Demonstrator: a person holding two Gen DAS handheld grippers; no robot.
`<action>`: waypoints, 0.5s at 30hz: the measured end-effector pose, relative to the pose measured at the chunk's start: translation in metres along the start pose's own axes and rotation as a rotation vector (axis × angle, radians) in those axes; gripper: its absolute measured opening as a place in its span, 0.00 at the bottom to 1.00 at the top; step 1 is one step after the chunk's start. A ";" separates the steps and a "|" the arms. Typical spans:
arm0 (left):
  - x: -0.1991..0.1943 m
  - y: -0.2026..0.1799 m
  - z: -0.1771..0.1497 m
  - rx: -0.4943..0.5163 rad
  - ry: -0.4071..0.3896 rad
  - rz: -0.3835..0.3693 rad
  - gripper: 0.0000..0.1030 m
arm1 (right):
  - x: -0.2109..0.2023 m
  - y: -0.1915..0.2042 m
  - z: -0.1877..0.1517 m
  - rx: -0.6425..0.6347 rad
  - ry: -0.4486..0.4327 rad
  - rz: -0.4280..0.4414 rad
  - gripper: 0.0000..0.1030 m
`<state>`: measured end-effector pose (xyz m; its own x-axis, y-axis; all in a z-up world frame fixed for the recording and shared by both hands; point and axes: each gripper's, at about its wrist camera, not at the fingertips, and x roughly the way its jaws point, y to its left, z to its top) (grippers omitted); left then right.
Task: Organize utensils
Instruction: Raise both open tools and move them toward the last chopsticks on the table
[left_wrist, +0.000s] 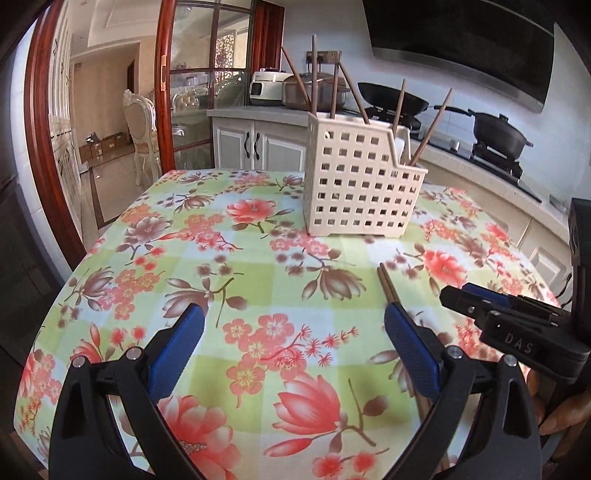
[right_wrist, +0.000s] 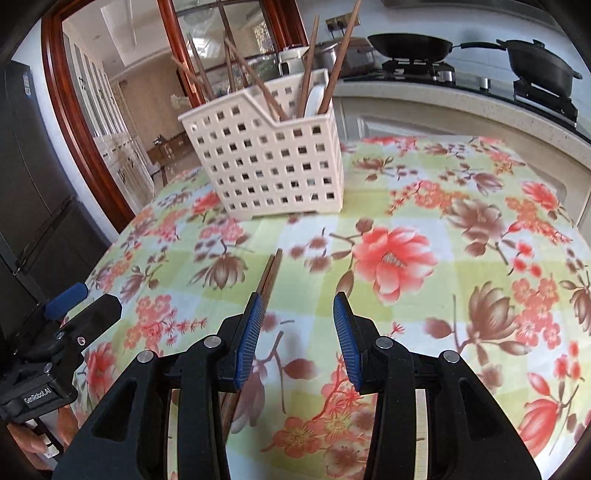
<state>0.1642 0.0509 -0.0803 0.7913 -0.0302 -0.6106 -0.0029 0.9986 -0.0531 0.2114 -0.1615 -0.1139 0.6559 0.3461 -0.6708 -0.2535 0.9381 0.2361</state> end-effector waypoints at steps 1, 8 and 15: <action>0.001 0.000 -0.001 0.002 0.002 0.008 0.92 | 0.002 0.002 0.000 -0.003 0.005 0.000 0.36; 0.011 0.004 -0.009 -0.011 0.032 0.021 0.92 | 0.013 0.018 -0.004 -0.032 0.035 -0.008 0.18; 0.013 0.002 -0.014 0.019 0.025 0.045 0.92 | 0.021 0.030 -0.004 -0.049 0.056 -0.002 0.11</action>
<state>0.1660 0.0522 -0.0993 0.7753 0.0136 -0.6315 -0.0259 0.9996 -0.0103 0.2152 -0.1258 -0.1237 0.6157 0.3419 -0.7100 -0.2876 0.9363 0.2015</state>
